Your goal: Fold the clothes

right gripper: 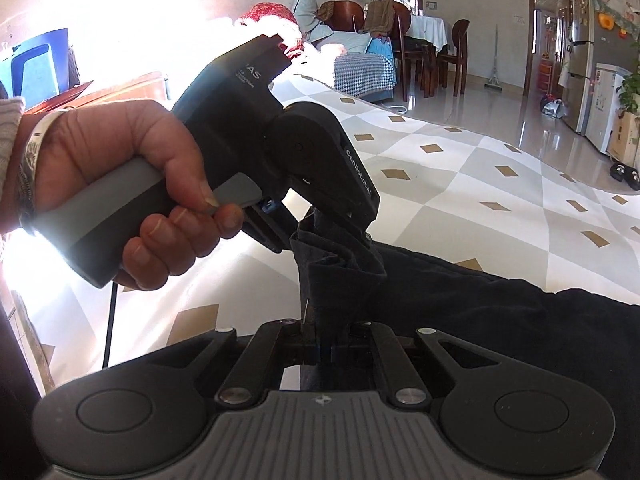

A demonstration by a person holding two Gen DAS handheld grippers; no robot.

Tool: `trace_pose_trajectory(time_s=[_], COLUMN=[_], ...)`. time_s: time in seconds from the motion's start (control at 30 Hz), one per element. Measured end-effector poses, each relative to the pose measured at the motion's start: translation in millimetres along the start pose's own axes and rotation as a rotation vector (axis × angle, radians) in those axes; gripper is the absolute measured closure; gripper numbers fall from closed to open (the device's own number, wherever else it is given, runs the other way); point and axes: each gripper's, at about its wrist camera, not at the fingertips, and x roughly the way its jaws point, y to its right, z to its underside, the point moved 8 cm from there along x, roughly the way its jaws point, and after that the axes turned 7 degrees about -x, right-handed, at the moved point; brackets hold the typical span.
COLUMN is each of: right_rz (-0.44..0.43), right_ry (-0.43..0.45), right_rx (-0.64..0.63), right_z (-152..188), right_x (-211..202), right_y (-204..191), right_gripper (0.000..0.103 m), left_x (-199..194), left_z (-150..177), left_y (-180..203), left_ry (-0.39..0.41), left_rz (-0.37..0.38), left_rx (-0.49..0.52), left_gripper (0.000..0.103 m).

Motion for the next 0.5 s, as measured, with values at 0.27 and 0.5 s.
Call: trace_pose_trajectory(time_s=[0.27, 0.5], right_rz=[0.001, 0.003], right_ry=[-0.039, -0.036], right_rx=[-0.026, -0.021], right_z=[10.7, 13.3], right_x=[8.0, 13.1], right_y=[-6.7, -6.0], right_gripper=[0.068, 0.066], left_x=[-4.0, -5.1], left_z=[3.4, 6.5], left_y=[1.0, 0.0], left_ry=[0.000, 0.003], left_rz=[0.010, -0.011], left_rx=[-0.010, 0.006], left_gripper=[0.088, 0.088])
